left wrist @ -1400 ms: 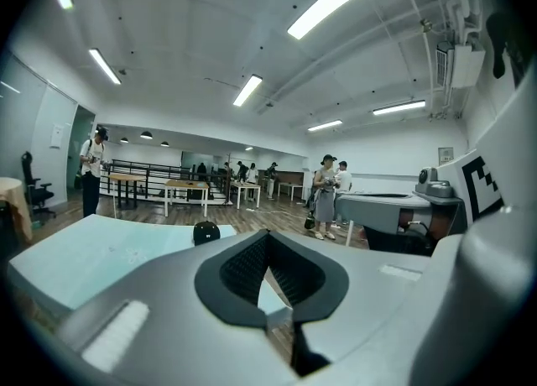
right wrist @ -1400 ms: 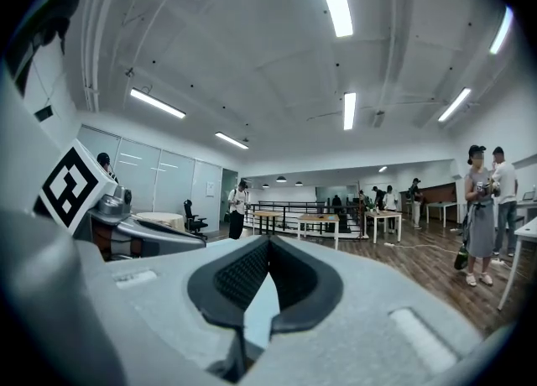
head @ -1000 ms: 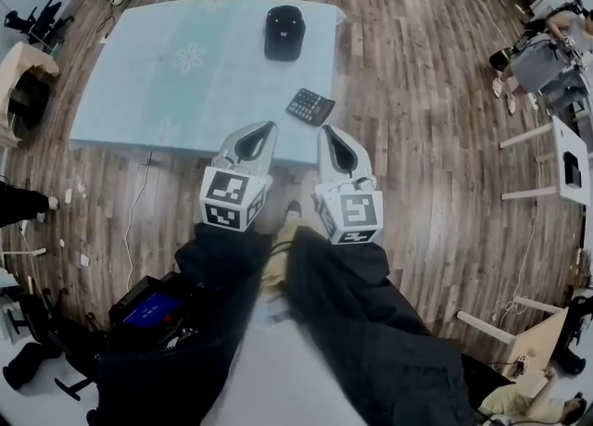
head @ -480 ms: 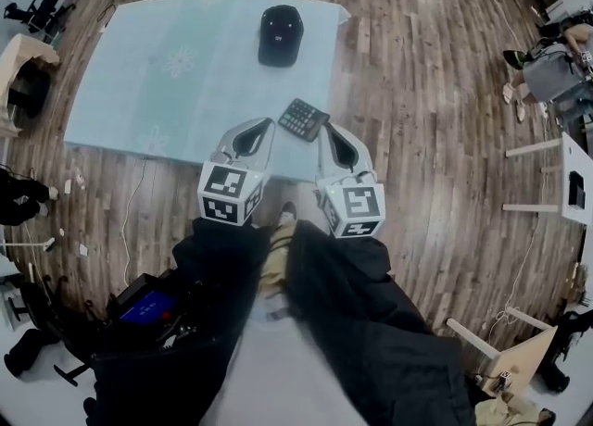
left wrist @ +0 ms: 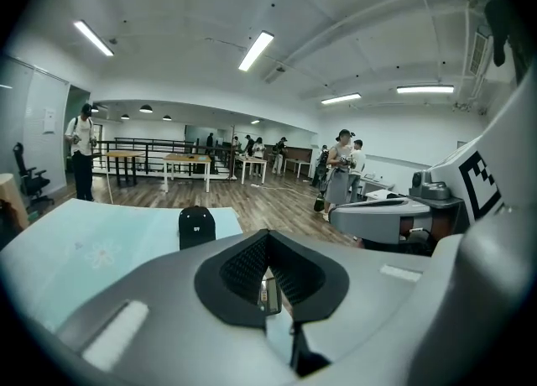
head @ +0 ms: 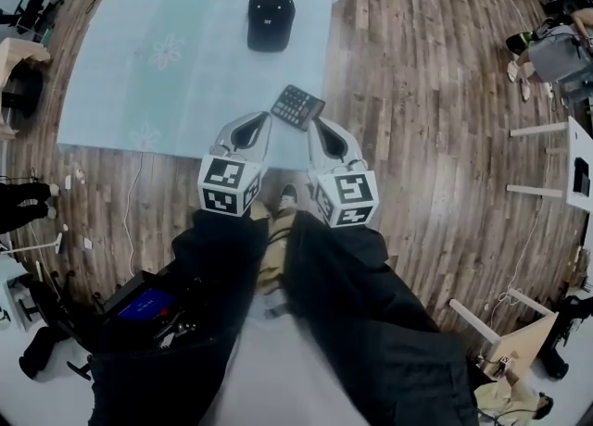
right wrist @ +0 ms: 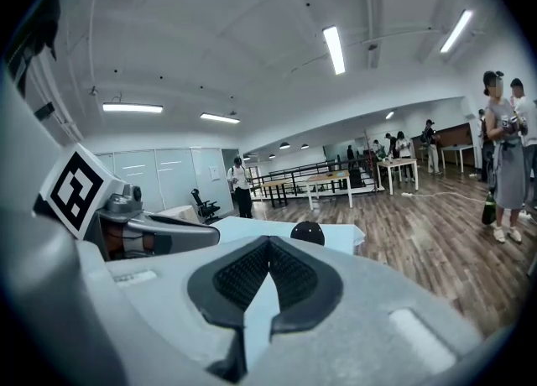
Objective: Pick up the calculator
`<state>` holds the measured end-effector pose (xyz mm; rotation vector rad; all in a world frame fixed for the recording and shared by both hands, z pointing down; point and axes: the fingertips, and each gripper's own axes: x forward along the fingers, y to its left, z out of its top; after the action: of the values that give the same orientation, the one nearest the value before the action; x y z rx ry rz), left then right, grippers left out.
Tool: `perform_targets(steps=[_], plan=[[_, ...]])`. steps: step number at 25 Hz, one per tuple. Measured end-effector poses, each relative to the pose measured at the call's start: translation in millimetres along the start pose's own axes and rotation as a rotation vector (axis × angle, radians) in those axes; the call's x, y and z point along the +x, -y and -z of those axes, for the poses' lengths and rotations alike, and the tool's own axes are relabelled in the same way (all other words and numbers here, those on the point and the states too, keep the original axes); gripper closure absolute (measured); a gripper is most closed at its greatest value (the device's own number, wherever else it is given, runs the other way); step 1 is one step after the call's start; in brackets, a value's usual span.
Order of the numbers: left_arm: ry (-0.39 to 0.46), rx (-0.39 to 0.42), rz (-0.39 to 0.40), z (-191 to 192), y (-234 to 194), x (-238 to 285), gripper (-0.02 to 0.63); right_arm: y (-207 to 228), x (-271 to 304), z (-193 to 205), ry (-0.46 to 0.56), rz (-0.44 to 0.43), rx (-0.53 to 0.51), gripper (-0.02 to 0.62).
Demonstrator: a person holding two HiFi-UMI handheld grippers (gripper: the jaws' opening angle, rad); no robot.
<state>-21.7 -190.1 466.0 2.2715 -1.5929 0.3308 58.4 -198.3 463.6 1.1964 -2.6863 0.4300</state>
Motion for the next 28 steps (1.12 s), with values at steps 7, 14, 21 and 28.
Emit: perform_targets(steps=[7, 14, 21, 28], plan=[[-0.089, -0.057, -0.011, 50, -1, -3, 0.604, -4, -3, 48, -0.117, 0.006, 0.024, 0.596], [-0.209, -0.131, 0.022, 104, -23, 32, 0.604, 9, 34, 104, -0.271, 0.041, 0.05, 0.597], [-0.299, -0.169, 0.045, 142, -35, 47, 0.604, 14, 53, 151, -0.393, 0.078, 0.076, 0.595], [-0.381, -0.196, 0.062, 165, -50, 63, 0.604, 31, 76, 182, -0.477, 0.134, 0.136, 0.595]])
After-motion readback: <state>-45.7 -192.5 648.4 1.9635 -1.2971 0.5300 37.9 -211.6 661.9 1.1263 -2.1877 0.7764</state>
